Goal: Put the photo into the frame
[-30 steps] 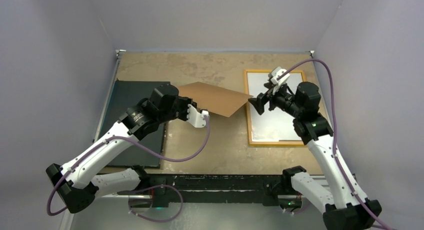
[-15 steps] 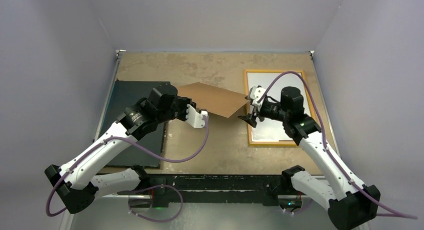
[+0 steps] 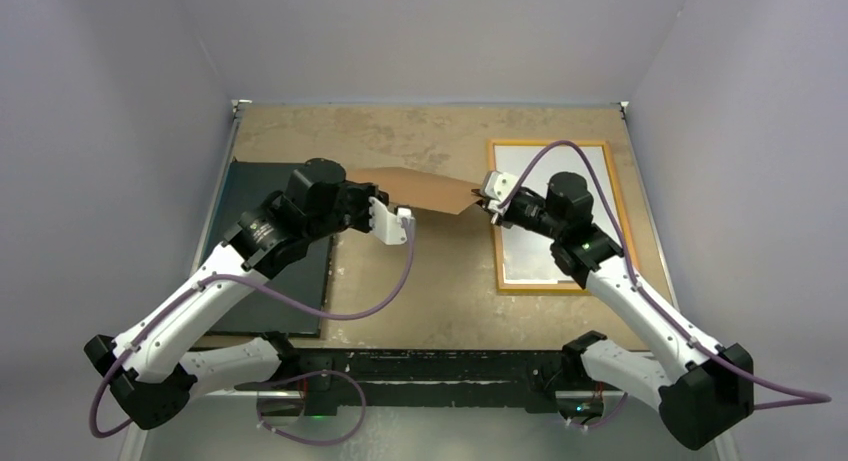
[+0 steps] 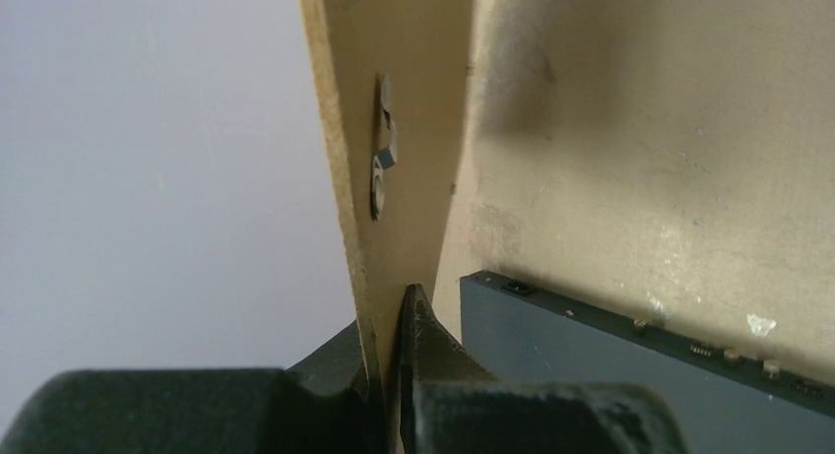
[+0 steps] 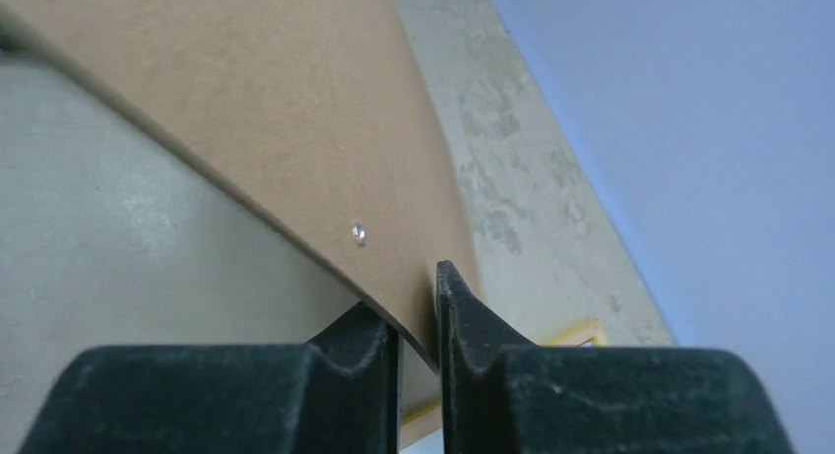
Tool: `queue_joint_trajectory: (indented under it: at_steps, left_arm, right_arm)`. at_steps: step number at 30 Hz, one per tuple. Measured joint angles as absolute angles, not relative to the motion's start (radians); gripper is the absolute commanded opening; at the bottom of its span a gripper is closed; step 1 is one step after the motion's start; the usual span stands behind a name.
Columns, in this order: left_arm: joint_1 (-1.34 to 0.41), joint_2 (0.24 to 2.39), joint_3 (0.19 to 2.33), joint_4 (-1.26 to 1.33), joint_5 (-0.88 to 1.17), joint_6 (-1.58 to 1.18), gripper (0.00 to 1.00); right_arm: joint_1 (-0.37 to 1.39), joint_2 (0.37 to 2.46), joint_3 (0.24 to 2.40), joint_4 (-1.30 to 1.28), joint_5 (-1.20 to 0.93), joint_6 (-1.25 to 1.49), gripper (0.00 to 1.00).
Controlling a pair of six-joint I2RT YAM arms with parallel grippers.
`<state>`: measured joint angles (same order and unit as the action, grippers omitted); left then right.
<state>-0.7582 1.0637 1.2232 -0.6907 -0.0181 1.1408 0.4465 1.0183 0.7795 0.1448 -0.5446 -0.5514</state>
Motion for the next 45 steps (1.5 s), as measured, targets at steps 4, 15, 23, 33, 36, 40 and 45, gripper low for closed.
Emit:
queue_joint_trajectory:
  at_steps: [4, 15, 23, 33, 36, 40, 45]
  left_arm:
    - [-0.748, 1.056, 1.244, -0.650, -0.031, 1.097, 0.07]
    - [-0.749, 1.014, 1.244, -0.092, -0.165, 1.035, 0.87]
    - [-0.748, 1.013, 1.302, 0.066, -0.224, 0.970, 0.91]
    - [-0.612, 1.133, 1.462, -0.218, -0.146, 0.739, 0.82]
    - [-0.522, 1.206, 1.490, -0.316, -0.093, 0.660, 0.81]
    - [-0.472, 1.290, 1.490, -0.427, -0.024, 0.595, 0.74]
    - [-0.455, 1.377, 1.490, -0.514, 0.050, 0.558, 0.68]
  right_arm:
    - [0.455, 0.993, 0.777, 0.193, -0.533, -0.566, 0.00]
    - [0.459, 1.012, 0.819, 0.273, -0.592, -0.232, 0.00]
    - [0.452, 1.048, 0.911, 0.280, -0.548, -0.037, 0.00]
    - [0.204, 1.328, 1.365, -0.028, -0.501, 0.297, 0.00]
    - [0.111, 1.415, 1.459, -0.144, -0.519, 0.352, 0.00]
    - [0.001, 1.438, 1.480, -0.235, -0.556, 0.417, 0.00]
    - [-0.168, 1.381, 1.425, -0.229, -0.621, 0.508, 0.00]
